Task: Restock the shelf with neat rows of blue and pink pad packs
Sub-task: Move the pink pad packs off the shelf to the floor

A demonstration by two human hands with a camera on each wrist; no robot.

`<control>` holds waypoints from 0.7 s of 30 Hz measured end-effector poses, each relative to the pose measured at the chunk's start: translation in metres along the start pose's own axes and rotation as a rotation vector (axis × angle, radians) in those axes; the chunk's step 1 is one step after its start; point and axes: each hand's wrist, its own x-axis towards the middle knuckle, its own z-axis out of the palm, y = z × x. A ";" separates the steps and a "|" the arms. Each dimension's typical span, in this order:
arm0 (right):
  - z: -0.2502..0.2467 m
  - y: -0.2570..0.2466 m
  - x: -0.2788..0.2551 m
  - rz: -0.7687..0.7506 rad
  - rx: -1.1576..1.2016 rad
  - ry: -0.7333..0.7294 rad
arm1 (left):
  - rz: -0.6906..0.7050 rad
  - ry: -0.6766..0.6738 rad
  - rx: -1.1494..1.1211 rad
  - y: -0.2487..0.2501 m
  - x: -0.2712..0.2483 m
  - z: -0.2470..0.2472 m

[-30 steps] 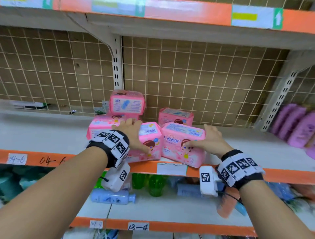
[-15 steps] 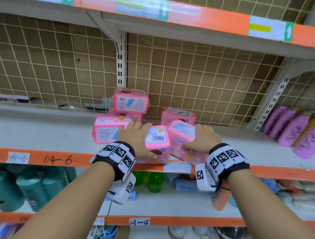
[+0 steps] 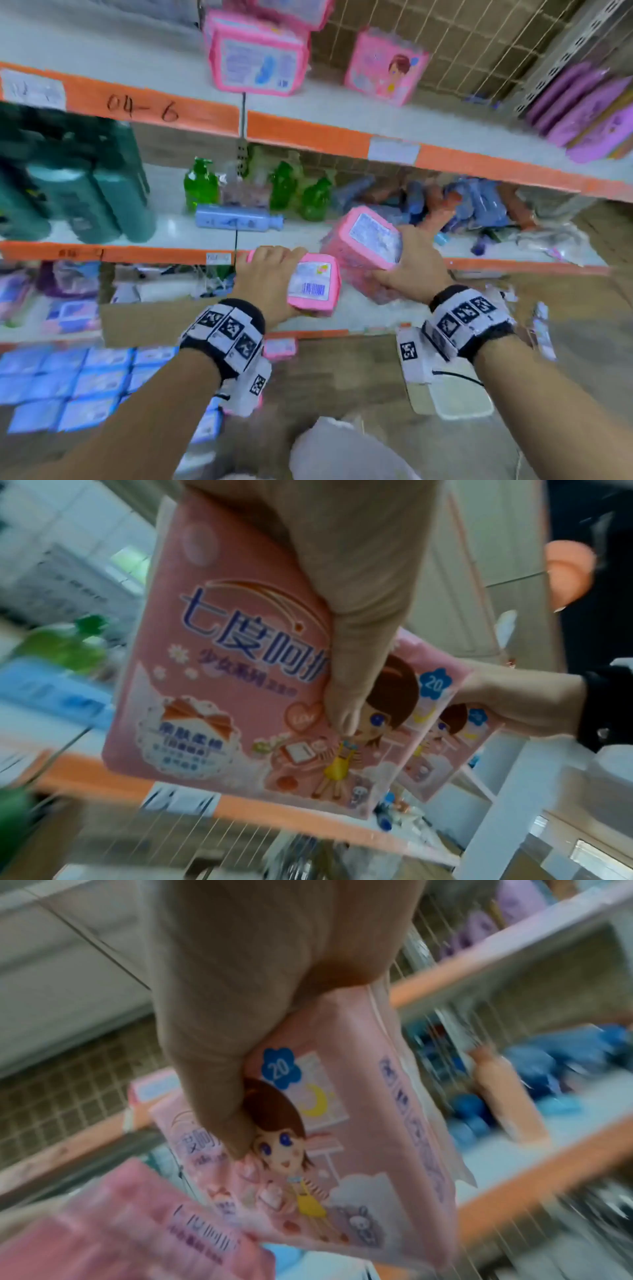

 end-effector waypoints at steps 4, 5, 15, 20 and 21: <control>0.080 0.035 -0.021 0.121 -0.059 -0.331 | -0.179 -0.267 -0.096 -0.023 -0.037 0.083; 0.101 0.045 -0.021 0.122 -0.082 -0.410 | -0.231 -0.302 -0.094 -0.025 -0.043 0.102; 0.356 0.168 -0.022 0.210 -0.053 -0.915 | -0.386 -0.613 -0.060 -0.011 -0.056 0.351; 0.505 0.226 -0.017 0.157 -0.135 -0.870 | -0.295 -0.690 -0.122 -0.028 -0.034 0.505; 0.531 0.234 -0.016 0.127 -0.171 -0.866 | -0.265 -0.704 -0.119 -0.032 -0.028 0.533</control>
